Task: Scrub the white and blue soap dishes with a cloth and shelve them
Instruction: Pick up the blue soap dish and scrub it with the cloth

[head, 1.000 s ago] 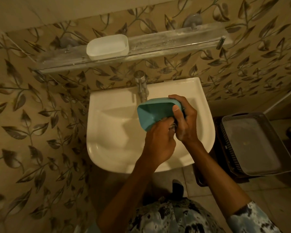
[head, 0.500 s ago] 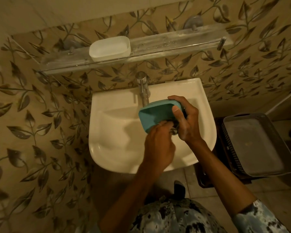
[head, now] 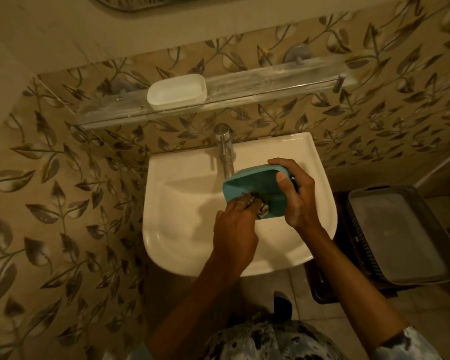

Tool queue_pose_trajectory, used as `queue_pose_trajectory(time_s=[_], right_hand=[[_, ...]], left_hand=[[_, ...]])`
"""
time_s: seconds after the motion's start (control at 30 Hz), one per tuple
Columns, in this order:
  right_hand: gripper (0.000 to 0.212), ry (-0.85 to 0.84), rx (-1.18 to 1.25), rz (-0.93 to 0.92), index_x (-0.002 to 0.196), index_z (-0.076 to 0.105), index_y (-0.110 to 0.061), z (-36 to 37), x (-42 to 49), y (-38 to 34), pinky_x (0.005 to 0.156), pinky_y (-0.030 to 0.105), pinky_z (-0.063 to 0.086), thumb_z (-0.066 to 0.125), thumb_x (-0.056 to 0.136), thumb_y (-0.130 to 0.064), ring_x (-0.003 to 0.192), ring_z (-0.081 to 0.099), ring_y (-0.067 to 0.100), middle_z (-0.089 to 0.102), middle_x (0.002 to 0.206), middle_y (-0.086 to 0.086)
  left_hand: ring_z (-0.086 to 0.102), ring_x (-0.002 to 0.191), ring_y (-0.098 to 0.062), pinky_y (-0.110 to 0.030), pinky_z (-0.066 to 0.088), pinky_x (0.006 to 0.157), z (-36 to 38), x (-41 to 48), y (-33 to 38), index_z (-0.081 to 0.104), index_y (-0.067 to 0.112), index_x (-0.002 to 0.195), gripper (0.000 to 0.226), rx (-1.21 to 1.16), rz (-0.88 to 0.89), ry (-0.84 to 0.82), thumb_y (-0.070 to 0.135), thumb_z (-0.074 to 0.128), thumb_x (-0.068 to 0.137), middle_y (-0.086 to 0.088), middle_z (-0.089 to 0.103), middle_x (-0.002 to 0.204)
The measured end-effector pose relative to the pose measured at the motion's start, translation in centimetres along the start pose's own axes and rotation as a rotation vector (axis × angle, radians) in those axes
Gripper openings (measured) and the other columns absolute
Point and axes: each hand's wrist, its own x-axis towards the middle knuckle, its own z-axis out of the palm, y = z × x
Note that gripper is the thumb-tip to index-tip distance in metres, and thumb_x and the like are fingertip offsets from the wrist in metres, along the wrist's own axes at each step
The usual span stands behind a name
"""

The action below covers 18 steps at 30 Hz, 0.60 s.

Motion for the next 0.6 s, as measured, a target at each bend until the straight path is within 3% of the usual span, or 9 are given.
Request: queue_pose_trajectory(time_s=[0.07,0.17,0.23,0.3,0.4,0.5,0.6], right_hand=[[0.034,0.027,0.009,0.030,0.114,0.061,-0.018,0.2,0.3,0.1,0.080,0.020,0.051,0.046,0.093,-0.040,0.100,0.062,0.011,0.065,0.105,-0.012],[0.032,0.035,0.017,0.078,0.113,0.062,-0.020,0.8,0.4,0.1,0.080,0.021,0.050,0.047,0.093,-0.040,0.099,0.062,0.012,0.066,0.103,-0.013],[0.032,0.069,0.037,0.104,0.112,0.062,-0.020,1.1,0.7,-0.1,0.079,0.018,0.049,0.046,0.093,-0.040,0.098,0.061,0.008,0.066,0.102,-0.015],[0.035,0.104,0.059,0.139,0.112,0.061,-0.017,1.0,1.1,-0.5,0.077,0.016,0.048,0.047,0.091,-0.040,0.098,0.060,0.004,0.065,0.104,-0.010],[0.045,0.129,0.226,0.334,0.123,0.056,-0.011,1.4,1.1,-1.6,0.074,0.024,0.052,0.052,0.086,-0.037,0.105,0.059,0.015,0.061,0.115,0.006],[0.056,0.107,0.569,0.586,0.129,0.052,-0.014,1.5,0.3,-2.5,0.072,0.036,0.056,0.058,0.077,-0.033,0.109,0.057,0.029,0.058,0.120,0.011],[0.062,0.013,0.897,0.679,0.132,0.053,-0.010,0.8,-0.5,-2.8,0.080,0.047,0.054,0.061,0.079,-0.040,0.115,0.052,0.035,0.054,0.128,0.018]], left_hand=[[0.049,0.124,-0.018,-0.031,0.041,0.104,0.1,-0.3,1.5,0.053,0.021,0.130,0.043,-0.173,-0.011,0.065,0.006,0.053,0.091,0.000,0.054,0.135],[0.059,0.104,-0.018,-0.035,0.052,0.090,-0.5,-0.4,3.7,0.059,0.017,0.119,0.034,-0.435,-0.001,0.105,0.003,0.051,0.089,-0.001,0.062,0.117],[0.056,0.109,-0.016,-0.034,0.050,0.095,-1.1,-0.2,3.7,0.057,0.016,0.124,0.041,-0.542,0.041,0.066,0.000,0.055,0.086,-0.001,0.057,0.122],[0.047,0.122,-0.013,-0.027,0.039,0.107,-1.4,0.0,2.7,0.051,0.017,0.133,0.053,-0.502,0.086,0.027,0.000,0.061,0.083,0.000,0.050,0.134],[0.045,0.123,-0.018,-0.027,0.036,0.108,-1.9,0.8,1.2,0.054,0.017,0.131,0.054,-0.283,0.129,0.112,0.001,0.066,0.081,-0.003,0.052,0.134],[0.054,0.113,-0.028,-0.041,0.046,0.098,-3.1,1.7,0.1,0.066,0.010,0.116,0.043,-0.157,0.206,0.149,-0.007,0.067,0.076,-0.010,0.063,0.121],[0.061,0.104,-0.035,-0.046,0.053,0.079,-4.2,1.9,-1.7,0.072,0.009,0.103,0.044,-0.055,0.390,0.138,-0.012,0.075,0.065,-0.012,0.068,0.111]])
